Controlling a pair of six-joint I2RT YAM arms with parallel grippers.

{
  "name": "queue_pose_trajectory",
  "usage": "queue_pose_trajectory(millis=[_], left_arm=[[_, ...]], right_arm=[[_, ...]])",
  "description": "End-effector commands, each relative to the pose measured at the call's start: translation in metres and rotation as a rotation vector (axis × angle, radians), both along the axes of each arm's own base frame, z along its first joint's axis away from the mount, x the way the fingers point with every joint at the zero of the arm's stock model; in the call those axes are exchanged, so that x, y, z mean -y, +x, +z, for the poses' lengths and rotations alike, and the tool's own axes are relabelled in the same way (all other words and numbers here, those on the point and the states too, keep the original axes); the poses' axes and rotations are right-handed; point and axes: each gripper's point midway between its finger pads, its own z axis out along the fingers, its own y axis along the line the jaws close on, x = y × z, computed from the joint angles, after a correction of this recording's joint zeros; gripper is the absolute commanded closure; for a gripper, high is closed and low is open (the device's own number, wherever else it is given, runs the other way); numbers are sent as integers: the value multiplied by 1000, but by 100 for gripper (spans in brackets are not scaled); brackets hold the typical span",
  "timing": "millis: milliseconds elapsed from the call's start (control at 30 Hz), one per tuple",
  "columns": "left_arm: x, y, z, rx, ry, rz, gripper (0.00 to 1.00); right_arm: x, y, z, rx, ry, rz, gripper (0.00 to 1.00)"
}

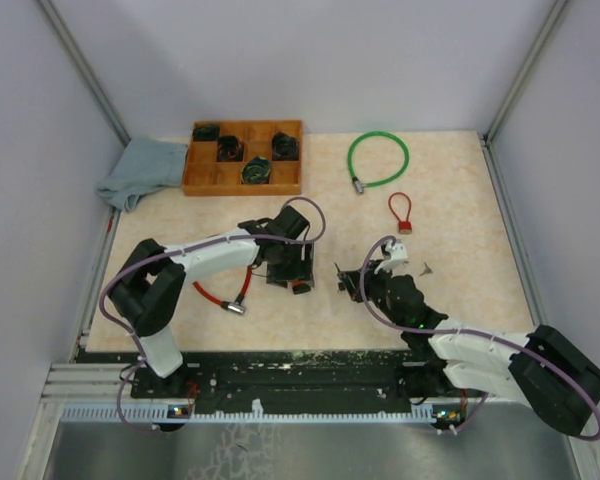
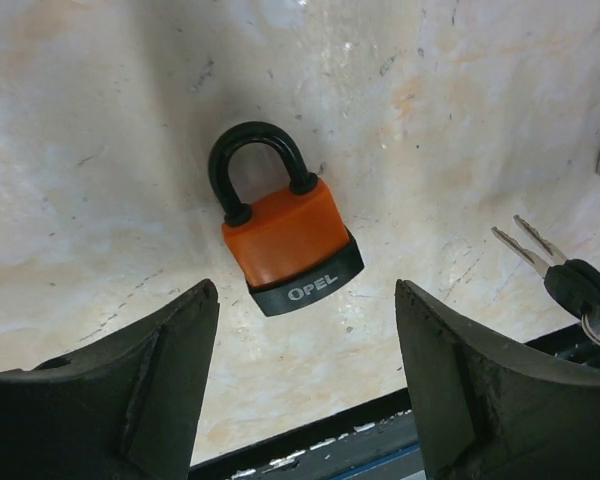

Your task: Unlock with the key

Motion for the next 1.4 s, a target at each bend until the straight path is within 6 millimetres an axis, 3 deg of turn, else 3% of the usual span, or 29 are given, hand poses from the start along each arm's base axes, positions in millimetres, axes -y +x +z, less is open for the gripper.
queue_pose_trajectory(millis=[0, 267, 533, 800, 1033, 1200, 1367], left_arm=[[-14, 13, 7, 53, 69, 73, 23], [-6, 26, -1, 69, 191, 94, 22], [-6, 24, -20, 39, 250, 116, 24], [-7, 21, -32, 36, 318, 122, 32], [-20, 8, -37, 26, 412, 122, 44], [-30, 19, -24, 92, 467, 141, 64], [-46, 43, 22, 238, 574, 179, 79]], right_arm=[[6, 5, 9, 34, -6, -28, 100], [10, 4, 7, 42, -16, -37, 100], [13, 4, 6, 56, -40, -37, 100], [15, 3, 6, 64, -43, -40, 100], [15, 3, 8, 69, -38, -39, 100], [13, 2, 9, 67, -39, -24, 100], [10, 2, 11, 71, -35, -18, 100]])
